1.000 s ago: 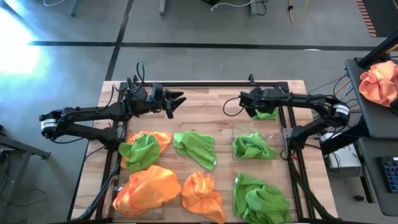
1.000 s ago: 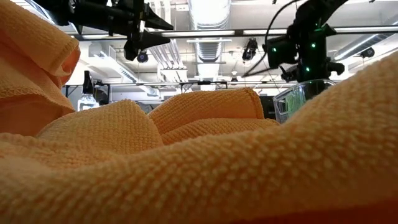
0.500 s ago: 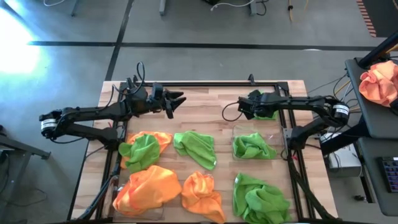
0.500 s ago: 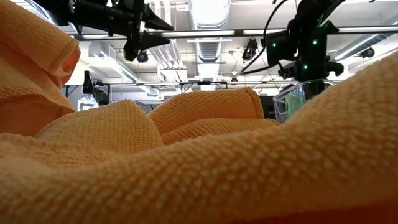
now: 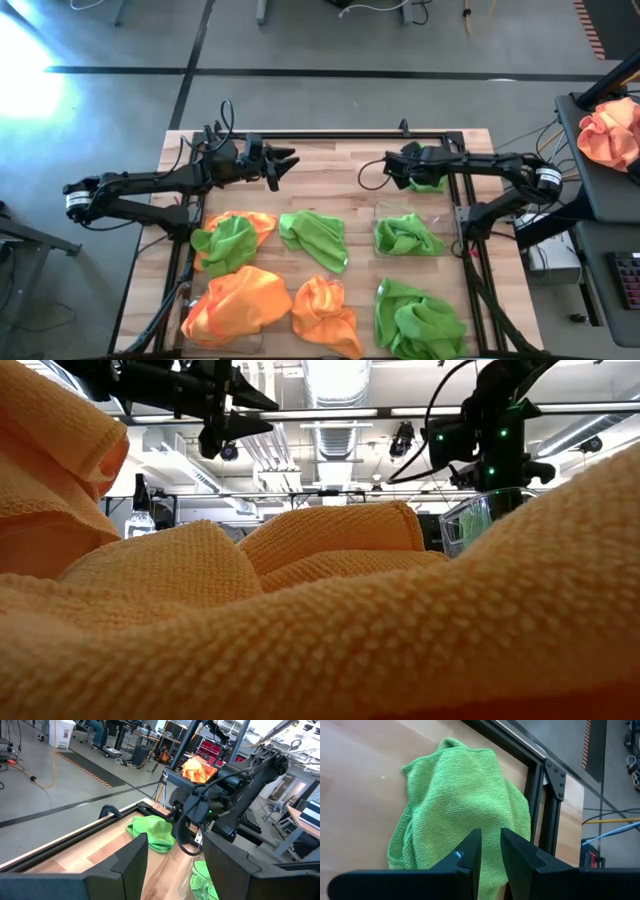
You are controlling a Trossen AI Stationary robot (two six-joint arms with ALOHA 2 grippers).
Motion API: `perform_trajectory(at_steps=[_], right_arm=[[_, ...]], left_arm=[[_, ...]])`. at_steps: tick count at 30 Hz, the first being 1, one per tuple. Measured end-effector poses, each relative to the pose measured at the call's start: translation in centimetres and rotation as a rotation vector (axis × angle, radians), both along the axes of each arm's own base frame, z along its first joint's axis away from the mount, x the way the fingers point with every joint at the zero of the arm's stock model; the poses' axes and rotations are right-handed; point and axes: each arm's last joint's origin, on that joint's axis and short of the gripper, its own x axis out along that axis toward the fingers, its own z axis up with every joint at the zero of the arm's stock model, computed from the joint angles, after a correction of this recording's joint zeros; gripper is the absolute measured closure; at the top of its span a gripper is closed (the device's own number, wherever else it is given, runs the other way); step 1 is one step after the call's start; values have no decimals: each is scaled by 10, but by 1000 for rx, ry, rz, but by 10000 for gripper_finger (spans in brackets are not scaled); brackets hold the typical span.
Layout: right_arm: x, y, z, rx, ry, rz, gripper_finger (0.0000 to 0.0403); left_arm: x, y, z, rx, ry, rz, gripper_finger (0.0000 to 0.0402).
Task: Sort microfiber towel by color & place in baskets
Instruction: Put the top right green towel into the right transparent bin
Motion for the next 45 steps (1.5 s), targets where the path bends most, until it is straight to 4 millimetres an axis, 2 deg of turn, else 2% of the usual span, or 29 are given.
perform_trajectory(at_steps=[8, 16, 23, 32, 45], right_arm=[[-11, -18, -1, 22, -22, -94, 337], [-18, -29, 0, -36, 1, -149, 337], [-23, -31, -5, -5, -32, -204, 337], [-34, -27, -27, 116, -66, -242, 337], [-29, -30, -28, 89, -117, -227, 337]], left_arm=[[0, 0, 0, 0, -1, -1, 228], [0, 0, 0, 1, -2, -1, 228], [0, 0, 0, 1, -1, 1, 228], [0, 0, 0, 0, -2, 4, 228], [0, 0, 0, -6, -4, 6, 228]])
